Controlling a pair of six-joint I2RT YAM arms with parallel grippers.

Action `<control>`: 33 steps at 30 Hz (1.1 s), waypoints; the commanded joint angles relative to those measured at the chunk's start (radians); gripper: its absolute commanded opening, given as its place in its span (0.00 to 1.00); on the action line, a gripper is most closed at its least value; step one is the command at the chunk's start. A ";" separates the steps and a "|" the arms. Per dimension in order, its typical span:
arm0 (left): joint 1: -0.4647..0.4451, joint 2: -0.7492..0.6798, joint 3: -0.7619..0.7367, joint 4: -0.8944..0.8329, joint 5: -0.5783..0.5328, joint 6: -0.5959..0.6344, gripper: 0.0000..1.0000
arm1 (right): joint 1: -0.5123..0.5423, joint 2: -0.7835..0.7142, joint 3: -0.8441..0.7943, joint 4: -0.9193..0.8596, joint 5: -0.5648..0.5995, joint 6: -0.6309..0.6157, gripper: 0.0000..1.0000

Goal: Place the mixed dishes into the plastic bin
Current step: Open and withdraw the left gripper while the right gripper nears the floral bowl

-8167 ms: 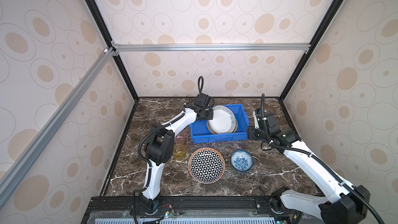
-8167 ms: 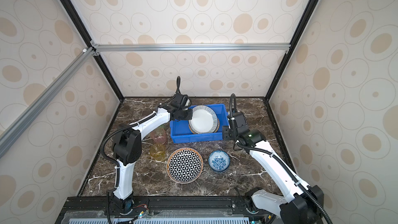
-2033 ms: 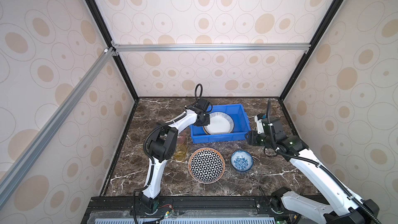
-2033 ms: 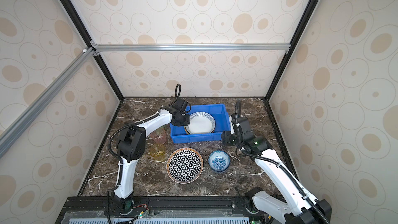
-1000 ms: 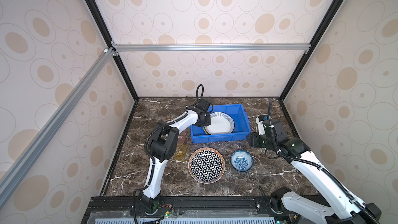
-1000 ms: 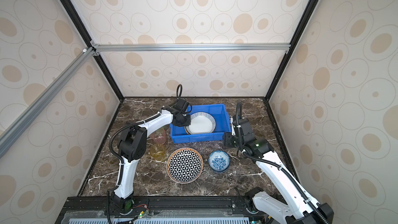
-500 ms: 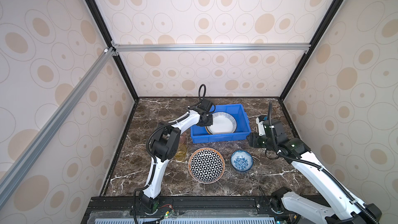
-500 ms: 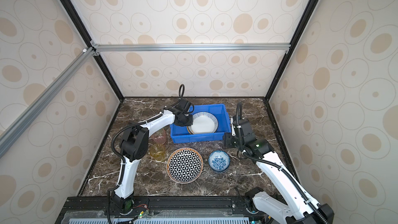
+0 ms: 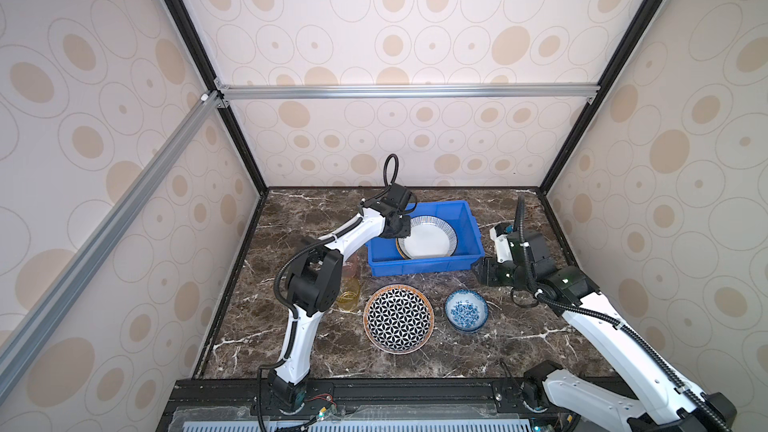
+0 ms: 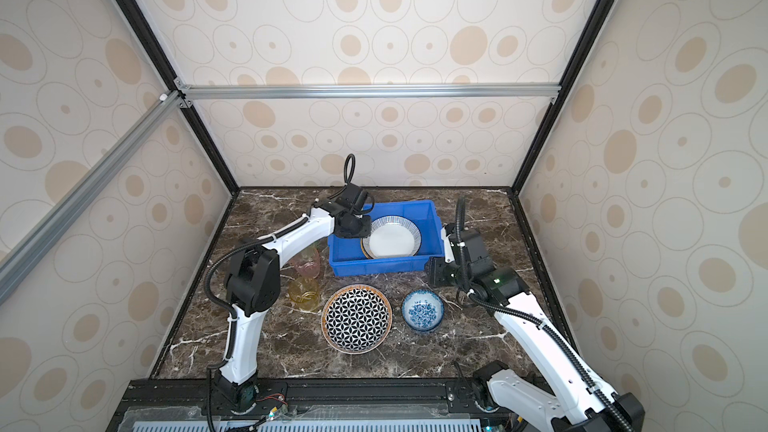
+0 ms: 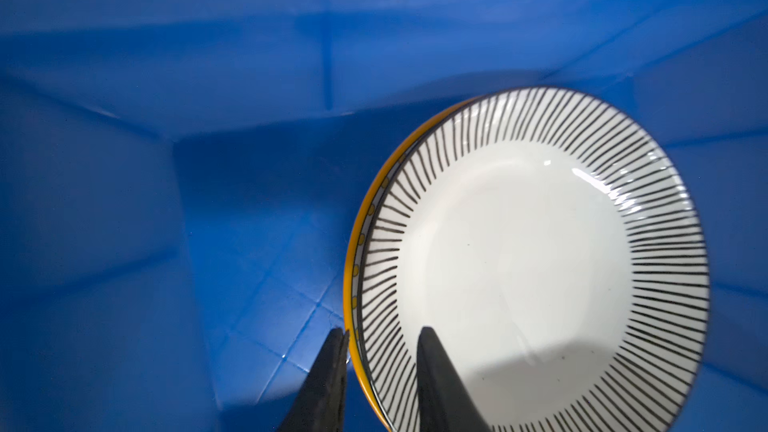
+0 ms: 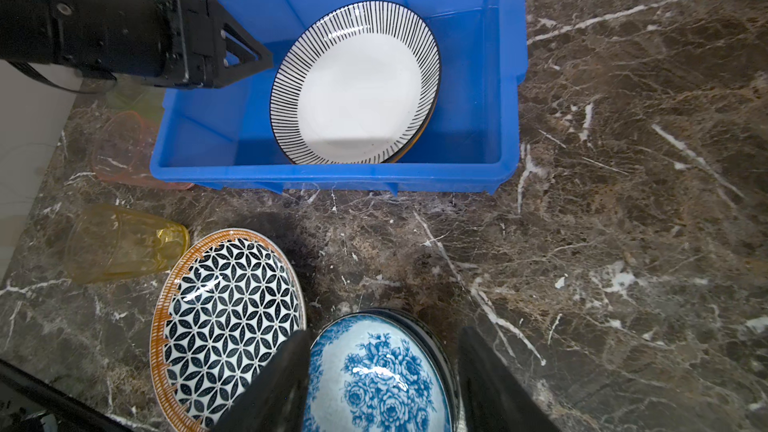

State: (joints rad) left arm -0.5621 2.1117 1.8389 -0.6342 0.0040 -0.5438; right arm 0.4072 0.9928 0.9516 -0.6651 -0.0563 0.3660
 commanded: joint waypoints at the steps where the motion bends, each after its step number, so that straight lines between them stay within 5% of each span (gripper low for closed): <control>1: -0.005 -0.120 0.017 -0.044 -0.063 0.034 0.30 | -0.005 0.005 -0.013 0.010 -0.072 0.000 0.60; 14: -0.021 -0.478 -0.348 -0.029 -0.121 0.053 0.30 | 0.017 0.024 -0.010 0.047 -0.200 0.056 0.59; 33: -0.024 -0.897 -0.681 -0.105 -0.084 0.036 0.31 | 0.232 0.162 0.038 0.041 -0.118 0.081 0.57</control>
State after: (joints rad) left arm -0.5789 1.2499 1.1797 -0.6930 -0.0860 -0.5079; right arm 0.6231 1.1427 0.9649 -0.6205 -0.2024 0.4335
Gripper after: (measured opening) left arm 0.313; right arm 0.571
